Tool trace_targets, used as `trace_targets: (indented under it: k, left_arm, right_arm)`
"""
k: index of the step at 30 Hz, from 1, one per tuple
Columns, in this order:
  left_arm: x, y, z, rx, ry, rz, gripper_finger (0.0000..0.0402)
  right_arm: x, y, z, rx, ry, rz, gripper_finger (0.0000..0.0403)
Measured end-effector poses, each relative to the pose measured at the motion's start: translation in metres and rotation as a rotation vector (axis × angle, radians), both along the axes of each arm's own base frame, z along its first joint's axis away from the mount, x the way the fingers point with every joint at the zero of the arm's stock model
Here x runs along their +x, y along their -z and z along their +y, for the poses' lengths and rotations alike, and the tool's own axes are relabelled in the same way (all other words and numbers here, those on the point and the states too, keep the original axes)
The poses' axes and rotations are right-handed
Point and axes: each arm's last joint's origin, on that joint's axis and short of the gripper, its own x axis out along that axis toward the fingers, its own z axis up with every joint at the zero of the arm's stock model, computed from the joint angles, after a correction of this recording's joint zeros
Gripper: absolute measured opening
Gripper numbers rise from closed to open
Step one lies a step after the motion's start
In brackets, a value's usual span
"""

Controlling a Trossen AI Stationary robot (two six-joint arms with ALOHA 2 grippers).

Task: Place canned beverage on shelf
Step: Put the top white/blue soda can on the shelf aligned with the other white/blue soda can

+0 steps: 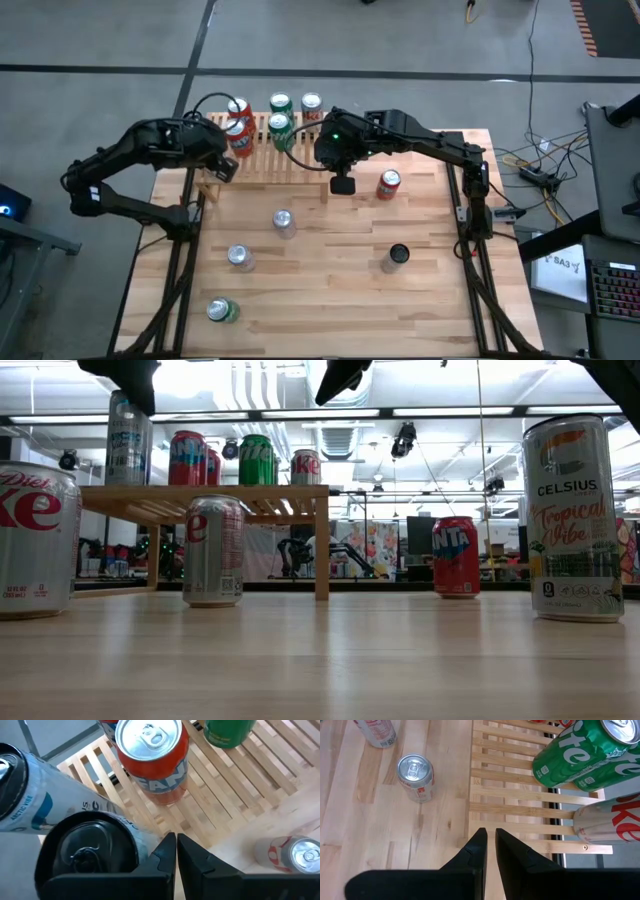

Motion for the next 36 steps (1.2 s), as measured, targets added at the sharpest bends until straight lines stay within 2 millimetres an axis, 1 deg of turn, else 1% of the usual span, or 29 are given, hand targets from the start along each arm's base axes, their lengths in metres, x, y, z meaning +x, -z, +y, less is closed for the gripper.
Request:
trace_targets:
  k: [10, 23, 31, 36]
  left_arm:
    - [-0.001, 0.002, 0.000, 0.006, -0.012, 0.023, 0.0000]
    - [-0.003, 0.001, -0.001, -0.010, -0.003, 0.007, 0.0000]
    - [-0.001, 0.001, -0.008, -0.008, 0.038, 0.004, 0.0000]
    - [0.001, 0.000, -0.013, 0.022, 0.038, -0.005, 0.0000]
  right_arm:
    - [0.000, 0.000, 0.000, 0.000, 0.000, 0.000, 0.0027]
    - [0.000, 0.000, 0.000, 0.000, 0.000, 0.000, 0.0027]
    - [0.000, 0.000, 0.000, -0.002, -0.002, -0.001, 0.0027]
    - [0.001, -0.001, 0.000, -0.007, -0.006, -0.014, 0.0027]
